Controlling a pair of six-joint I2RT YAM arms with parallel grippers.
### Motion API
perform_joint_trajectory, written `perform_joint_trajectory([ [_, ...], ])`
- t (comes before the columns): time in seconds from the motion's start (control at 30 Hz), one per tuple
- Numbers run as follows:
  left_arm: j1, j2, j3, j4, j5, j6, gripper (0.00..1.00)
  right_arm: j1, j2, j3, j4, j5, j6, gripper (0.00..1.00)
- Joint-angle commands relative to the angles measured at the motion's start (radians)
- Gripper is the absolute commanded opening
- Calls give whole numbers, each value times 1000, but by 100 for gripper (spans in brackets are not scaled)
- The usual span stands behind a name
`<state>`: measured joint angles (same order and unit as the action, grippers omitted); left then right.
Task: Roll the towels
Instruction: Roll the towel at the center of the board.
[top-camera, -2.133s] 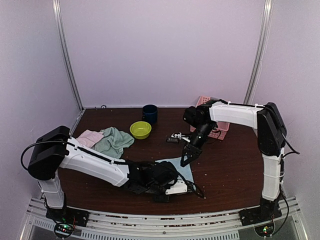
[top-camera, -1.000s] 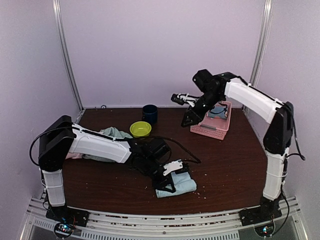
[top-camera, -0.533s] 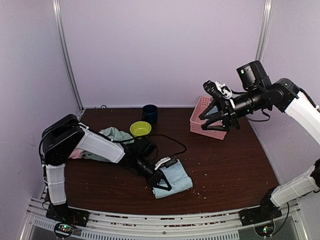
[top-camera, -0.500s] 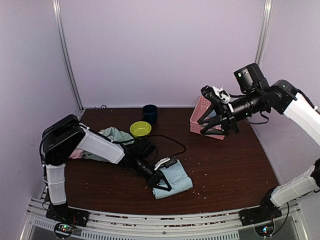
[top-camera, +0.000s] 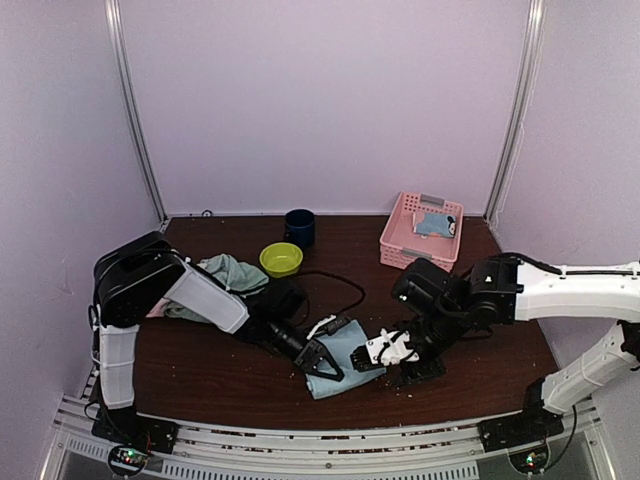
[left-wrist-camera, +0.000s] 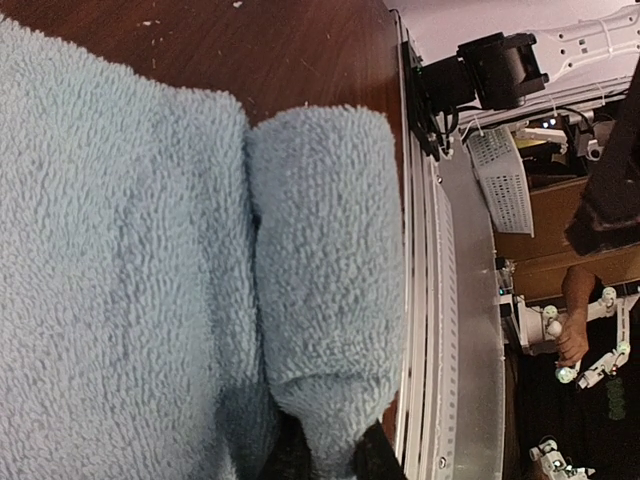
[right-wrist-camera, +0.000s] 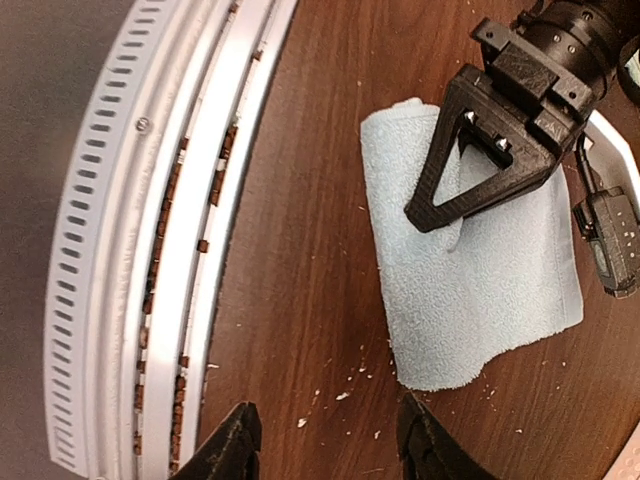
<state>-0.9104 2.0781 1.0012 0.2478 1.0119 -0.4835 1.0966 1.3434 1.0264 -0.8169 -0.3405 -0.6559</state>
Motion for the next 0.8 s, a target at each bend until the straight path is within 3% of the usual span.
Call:
perform_joint_trajectory([
  [0.0,1,36,-16,7,-22,-15,10,35,51,-54,222,173,4,50],
  [0.23,2,37,-16,-29,-29,11,11,60,176,-112,377,220,-2,60],
  [0.53,2,34,-9,-57,-30,38,12,67,301,-123,475,249,0,60],
  [0.77,2,28,-21,-70,-28,47,12,99,230,-91,409,325,-13,56],
])
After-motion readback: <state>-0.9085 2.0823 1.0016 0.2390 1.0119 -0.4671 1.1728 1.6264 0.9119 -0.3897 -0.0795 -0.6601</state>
